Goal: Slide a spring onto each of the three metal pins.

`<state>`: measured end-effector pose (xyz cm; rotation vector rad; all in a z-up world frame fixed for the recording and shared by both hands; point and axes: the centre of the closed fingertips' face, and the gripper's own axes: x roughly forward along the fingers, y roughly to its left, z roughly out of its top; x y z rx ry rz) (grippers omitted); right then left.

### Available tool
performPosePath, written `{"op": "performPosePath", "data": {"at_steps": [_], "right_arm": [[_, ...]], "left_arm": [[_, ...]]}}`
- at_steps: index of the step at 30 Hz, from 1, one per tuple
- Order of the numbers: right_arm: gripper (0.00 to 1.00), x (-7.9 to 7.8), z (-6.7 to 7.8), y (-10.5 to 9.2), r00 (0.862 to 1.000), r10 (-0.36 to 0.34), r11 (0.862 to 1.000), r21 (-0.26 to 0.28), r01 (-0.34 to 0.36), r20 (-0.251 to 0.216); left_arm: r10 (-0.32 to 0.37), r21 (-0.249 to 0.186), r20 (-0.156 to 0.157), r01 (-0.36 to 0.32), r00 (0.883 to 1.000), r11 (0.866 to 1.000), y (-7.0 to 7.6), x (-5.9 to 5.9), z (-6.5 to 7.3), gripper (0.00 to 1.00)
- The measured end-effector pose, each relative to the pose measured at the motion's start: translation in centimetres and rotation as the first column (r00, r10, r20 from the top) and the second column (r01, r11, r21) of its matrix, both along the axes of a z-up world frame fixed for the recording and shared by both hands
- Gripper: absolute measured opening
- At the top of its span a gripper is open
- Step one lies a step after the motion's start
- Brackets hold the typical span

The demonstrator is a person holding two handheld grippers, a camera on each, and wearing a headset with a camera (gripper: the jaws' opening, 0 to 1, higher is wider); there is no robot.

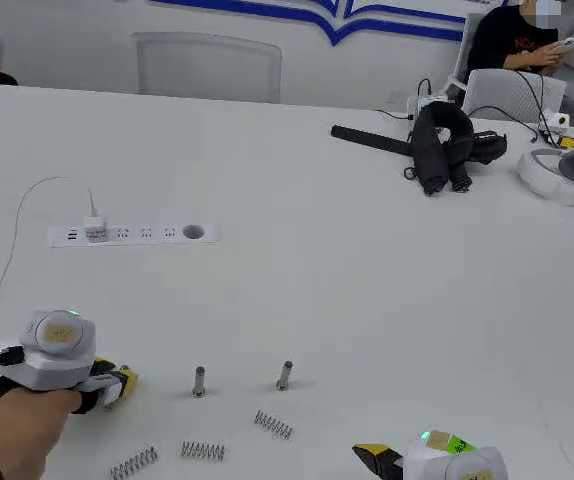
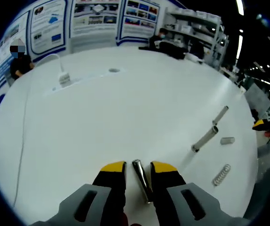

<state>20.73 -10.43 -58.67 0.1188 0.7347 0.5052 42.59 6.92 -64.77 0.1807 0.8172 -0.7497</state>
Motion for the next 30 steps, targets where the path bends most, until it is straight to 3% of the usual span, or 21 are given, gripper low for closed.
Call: {"op": "performPosePath", "data": {"at_steps": [2, 7, 12, 15, 24, 30], "right_arm": [[0.89, 0.0, 0.0, -0.1, 1.000, -0.002, 1.000, -0.001, 0.002, -0.001], [0.89, 0.0, -0.1, -0.2, 1.000, -0.005, 1.000, -0.001, 0.005, -0.003], [0.89, 0.0, -0.2, 0.1, 1.000, 0.002, 1.000, -0.001, -0.002, -0.007], [0.89, 0.1, -0.1, 0.2, 1.000, 0.000, 1.000, 0.003, 0.000, -0.004], [0.89, -0.1, -0.3, 0.0, 1.000, -0.005, 1.000, 0.003, 0.005, -0.006], [0.89, -0.2, -0.4, 0.0, 1.000, -0.008, 1.000, 0.006, 0.008, -0.009]], "left_arm": [[0.010, 0.049, 0.008, -0.010, 1.000, 0.999, 0.6, 0.2, -0.2, 0.16], [0.044, 0.063, -0.004, -0.044, 0.999, 0.997, 0.3, -0.1, -0.1, 0.12], [0.045, 0.116, -0.015, -0.043, 0.999, 0.992, 0.3, -0.4, 0.0, 0.11], [0.064, 0.111, -0.043, -0.059, 0.997, 0.992, 0.4, -0.8, 0.0, 0.09], [0.073, 0.097, -0.076, -0.065, 0.994, 0.993, 1.2, -1.0, 0.0, 0.07], [0.083, 0.078, -0.068, -0.078, 0.994, 0.994, 1.4, -1.0, 0.8, 0.07]]}}
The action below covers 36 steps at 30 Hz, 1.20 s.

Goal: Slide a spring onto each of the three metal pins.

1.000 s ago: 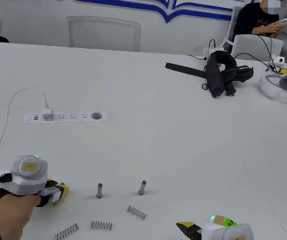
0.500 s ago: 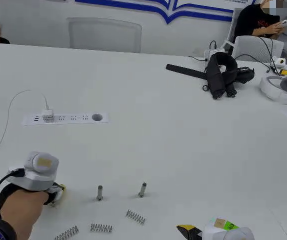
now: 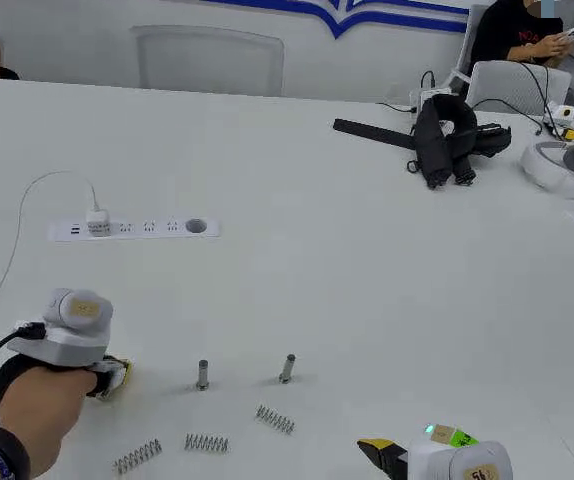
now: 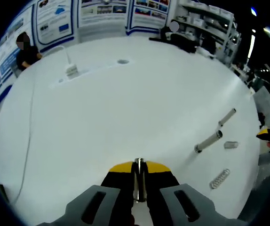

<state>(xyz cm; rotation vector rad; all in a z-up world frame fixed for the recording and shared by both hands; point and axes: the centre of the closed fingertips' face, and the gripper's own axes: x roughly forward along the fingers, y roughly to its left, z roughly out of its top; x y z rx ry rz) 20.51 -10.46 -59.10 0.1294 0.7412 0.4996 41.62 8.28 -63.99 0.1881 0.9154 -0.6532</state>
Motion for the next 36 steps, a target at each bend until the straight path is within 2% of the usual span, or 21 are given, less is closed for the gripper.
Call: {"op": "performPosePath", "data": {"at_steps": [7, 14, 27, 31, 36], "right_arm": [[0.89, 0.1, 0.0, 0.2, 1.000, -0.004, 1.000, 0.012, 0.004, 0.000], [0.90, 0.3, 0.0, 0.5, 1.000, 0.008, 1.000, 0.008, -0.008, 0.004], [0.90, 0.3, 0.0, 0.8, 1.000, 0.015, 1.000, 0.008, -0.015, 0.003], [0.90, 0.4, 0.0, 0.8, 1.000, 0.009, 1.000, 0.012, -0.009, 0.004], [0.90, 0.4, 0.0, 0.9, 1.000, 0.015, 1.000, 0.013, -0.015, 0.005]], "left_arm": [[0.018, -0.023, 0.022, -0.018, 1.000, 1.000, 0.3, -0.2, 1.4, 0.07], [0.034, -0.038, 0.033, -0.033, 0.999, 0.999, 0.9, -0.4, 2.1, 0.07], [0.030, -0.037, 0.059, -0.028, 0.998, 0.999, 1.9, -0.6, 3.2, 0.07], [0.031, -0.053, 0.064, -0.028, 0.997, 0.998, 1.9, -1.2, 3.6, 0.07], [0.033, -0.045, 0.075, -0.029, 0.997, 0.999, 2.1, -1.7, 3.6, 0.07]]}}
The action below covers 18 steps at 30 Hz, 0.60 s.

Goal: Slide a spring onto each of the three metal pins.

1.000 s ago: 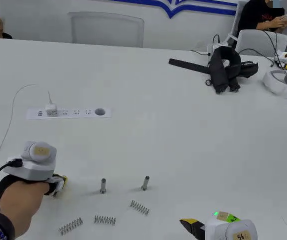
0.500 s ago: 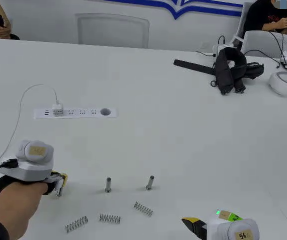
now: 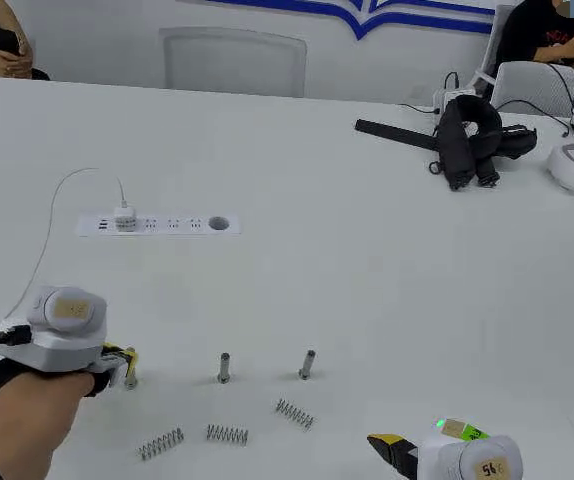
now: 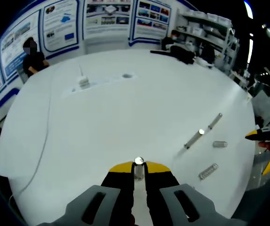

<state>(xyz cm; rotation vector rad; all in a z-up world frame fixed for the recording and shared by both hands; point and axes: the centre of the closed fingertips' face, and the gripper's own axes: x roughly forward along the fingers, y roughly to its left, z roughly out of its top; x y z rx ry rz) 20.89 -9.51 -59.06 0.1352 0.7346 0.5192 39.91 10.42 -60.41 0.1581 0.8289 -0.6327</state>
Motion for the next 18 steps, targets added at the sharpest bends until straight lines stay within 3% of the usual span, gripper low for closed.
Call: {"op": "performPosePath", "data": {"at_steps": [4, 7, 18], "right_arm": [[0.90, 0.0, 0.0, 0.0, 1.000, -0.001, 1.000, 0.001, 0.001, 0.002], [0.90, -0.1, 0.0, -0.1, 1.000, -0.004, 1.000, 0.000, 0.004, -0.001], [0.90, -0.2, 0.2, -0.2, 1.000, -0.010, 1.000, 0.008, 0.010, 0.003]], "left_arm": [[-0.006, 0.004, 0.006, 0.006, 1.000, 1.000, 0.2, -0.1, -0.1, 0.07], [-0.009, -0.011, -0.008, 0.009, 1.000, 1.000, 0.0, -0.5, -0.1, 0.07], [-0.094, 0.074, 0.054, 0.090, 0.994, 0.993, 0.0, -0.9, -0.2, 0.08]]}}
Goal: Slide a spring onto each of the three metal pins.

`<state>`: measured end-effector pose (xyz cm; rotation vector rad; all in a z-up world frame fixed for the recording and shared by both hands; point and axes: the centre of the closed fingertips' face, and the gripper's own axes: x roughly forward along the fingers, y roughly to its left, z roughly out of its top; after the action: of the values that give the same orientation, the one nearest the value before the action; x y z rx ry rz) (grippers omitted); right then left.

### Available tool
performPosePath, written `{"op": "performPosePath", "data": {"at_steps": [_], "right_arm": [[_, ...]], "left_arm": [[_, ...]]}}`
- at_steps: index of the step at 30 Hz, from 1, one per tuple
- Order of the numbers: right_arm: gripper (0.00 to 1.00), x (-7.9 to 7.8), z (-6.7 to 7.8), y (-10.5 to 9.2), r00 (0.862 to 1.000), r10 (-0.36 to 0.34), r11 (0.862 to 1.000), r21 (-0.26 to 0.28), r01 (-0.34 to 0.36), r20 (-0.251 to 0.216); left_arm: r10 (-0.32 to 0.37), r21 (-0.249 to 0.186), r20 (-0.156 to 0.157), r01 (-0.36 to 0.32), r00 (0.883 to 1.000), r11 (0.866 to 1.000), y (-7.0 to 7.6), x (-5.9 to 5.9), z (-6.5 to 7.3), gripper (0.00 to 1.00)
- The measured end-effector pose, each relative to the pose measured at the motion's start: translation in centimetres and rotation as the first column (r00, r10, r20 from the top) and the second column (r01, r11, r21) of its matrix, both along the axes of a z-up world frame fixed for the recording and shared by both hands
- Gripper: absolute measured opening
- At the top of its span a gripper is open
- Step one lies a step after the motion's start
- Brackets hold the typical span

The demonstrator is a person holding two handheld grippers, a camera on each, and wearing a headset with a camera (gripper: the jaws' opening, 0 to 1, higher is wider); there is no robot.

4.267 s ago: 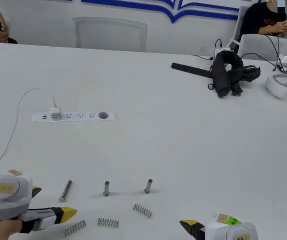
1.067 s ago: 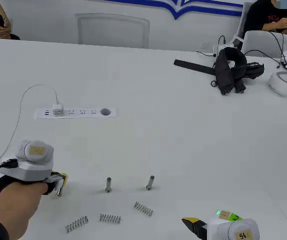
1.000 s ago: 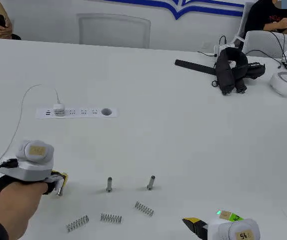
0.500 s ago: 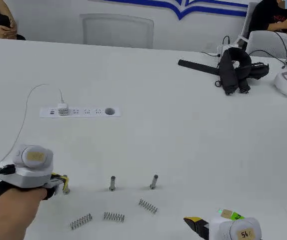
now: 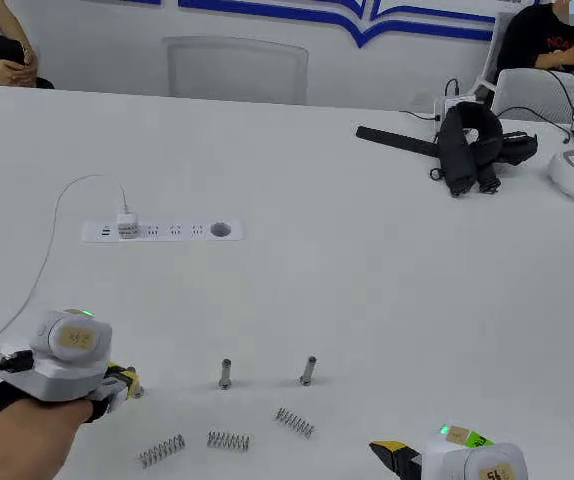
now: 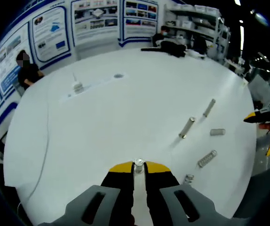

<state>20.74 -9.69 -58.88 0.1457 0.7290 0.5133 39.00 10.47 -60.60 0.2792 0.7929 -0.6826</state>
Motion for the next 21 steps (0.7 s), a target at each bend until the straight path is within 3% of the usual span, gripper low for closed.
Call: {"op": "performPosePath", "data": {"at_steps": [21], "right_arm": [[0.90, -0.09, -0.02, -0.34, 1.000, -0.006, 1.000, 0.000, 0.006, -0.002]], "left_arm": [[-0.005, 0.006, 0.008, 0.004, 1.000, 1.000, -0.05, 0.14, -0.36, 0.08]]}}
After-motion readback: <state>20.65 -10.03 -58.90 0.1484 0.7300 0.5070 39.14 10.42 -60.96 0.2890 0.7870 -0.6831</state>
